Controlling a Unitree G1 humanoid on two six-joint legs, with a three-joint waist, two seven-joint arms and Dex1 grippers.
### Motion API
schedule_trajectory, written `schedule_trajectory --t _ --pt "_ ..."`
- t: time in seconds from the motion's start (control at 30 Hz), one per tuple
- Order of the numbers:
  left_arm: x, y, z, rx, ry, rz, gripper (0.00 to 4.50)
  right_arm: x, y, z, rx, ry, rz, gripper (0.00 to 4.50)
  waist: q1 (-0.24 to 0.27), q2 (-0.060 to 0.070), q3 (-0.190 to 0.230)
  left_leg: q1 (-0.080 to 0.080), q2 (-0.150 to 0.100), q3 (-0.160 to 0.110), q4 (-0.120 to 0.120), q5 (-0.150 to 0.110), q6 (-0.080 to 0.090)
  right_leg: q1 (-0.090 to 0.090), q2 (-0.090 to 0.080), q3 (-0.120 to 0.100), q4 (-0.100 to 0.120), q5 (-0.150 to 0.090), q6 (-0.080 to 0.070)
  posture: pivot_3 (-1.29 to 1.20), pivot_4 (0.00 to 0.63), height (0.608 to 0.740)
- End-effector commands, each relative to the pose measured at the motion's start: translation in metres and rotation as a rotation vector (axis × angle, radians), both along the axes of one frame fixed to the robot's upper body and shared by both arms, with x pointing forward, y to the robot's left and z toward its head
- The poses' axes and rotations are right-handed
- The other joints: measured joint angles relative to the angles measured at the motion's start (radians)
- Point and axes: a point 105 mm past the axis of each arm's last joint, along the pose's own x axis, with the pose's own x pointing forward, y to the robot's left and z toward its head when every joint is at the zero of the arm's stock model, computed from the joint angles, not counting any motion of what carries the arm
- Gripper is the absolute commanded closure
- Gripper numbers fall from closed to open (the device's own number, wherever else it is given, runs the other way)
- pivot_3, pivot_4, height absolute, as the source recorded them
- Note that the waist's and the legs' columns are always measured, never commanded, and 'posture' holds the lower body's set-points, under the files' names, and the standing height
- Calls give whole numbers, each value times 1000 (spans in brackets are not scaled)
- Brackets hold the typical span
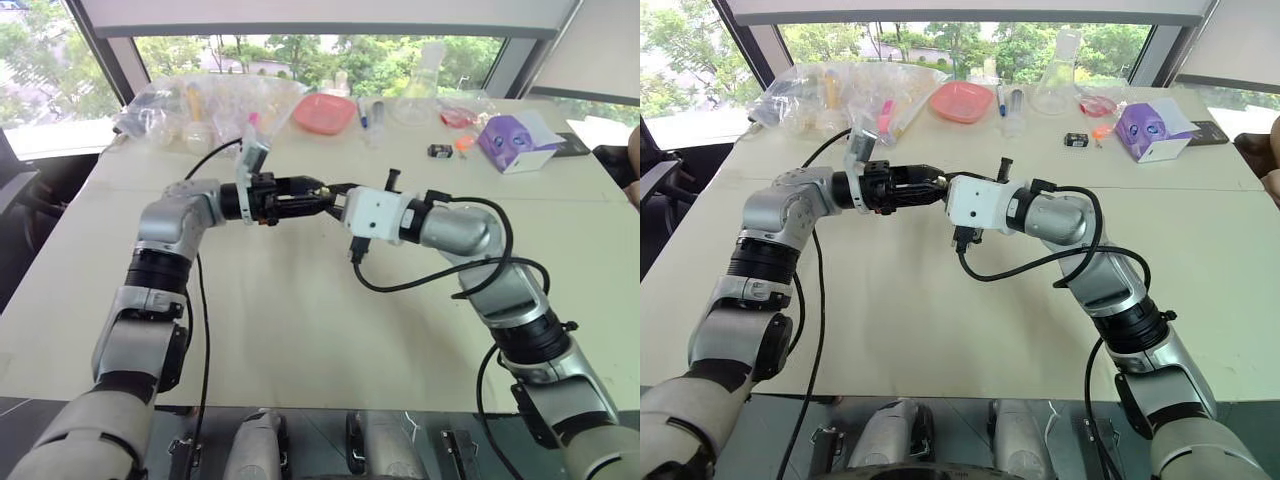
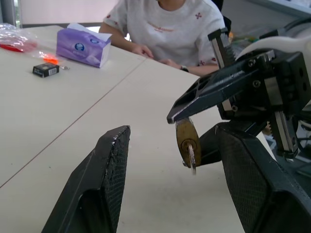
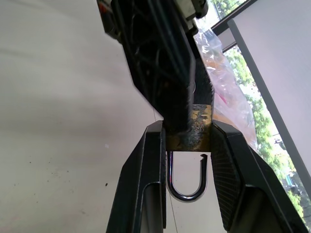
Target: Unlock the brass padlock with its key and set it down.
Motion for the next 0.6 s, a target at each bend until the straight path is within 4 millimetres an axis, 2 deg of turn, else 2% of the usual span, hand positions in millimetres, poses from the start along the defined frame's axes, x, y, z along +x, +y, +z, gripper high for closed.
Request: schedule_trajectory --t 0.03,0.1,0.37,0.6 --pt "-2 -5 14 -15 -50 -32 3549 -10 8 19 16 -82 40 3829 1 0 0 0 0 0 0 0 0 0 0 0 0 0 0 0 150 733" --pt "-2 -5 14 -13 -51 -35 4469 -11 9 19 14 -83 43 3829 1 0 0 0 0 0 0 0 0 0 0 0 0 0 0 0 150 733" --pt "1 -2 15 -30 -55 -1 4469 -13 10 17 3 -77 53 3829 1 0 0 0 0 0 0 0 0 0 0 0 0 0 0 0 150 733" --pt "0 5 20 -99 -17 37 4500 -10 -12 12 15 -47 -43 281 1 0 0 0 0 0 0 0 0 0 0 0 0 0 0 0 150 733"
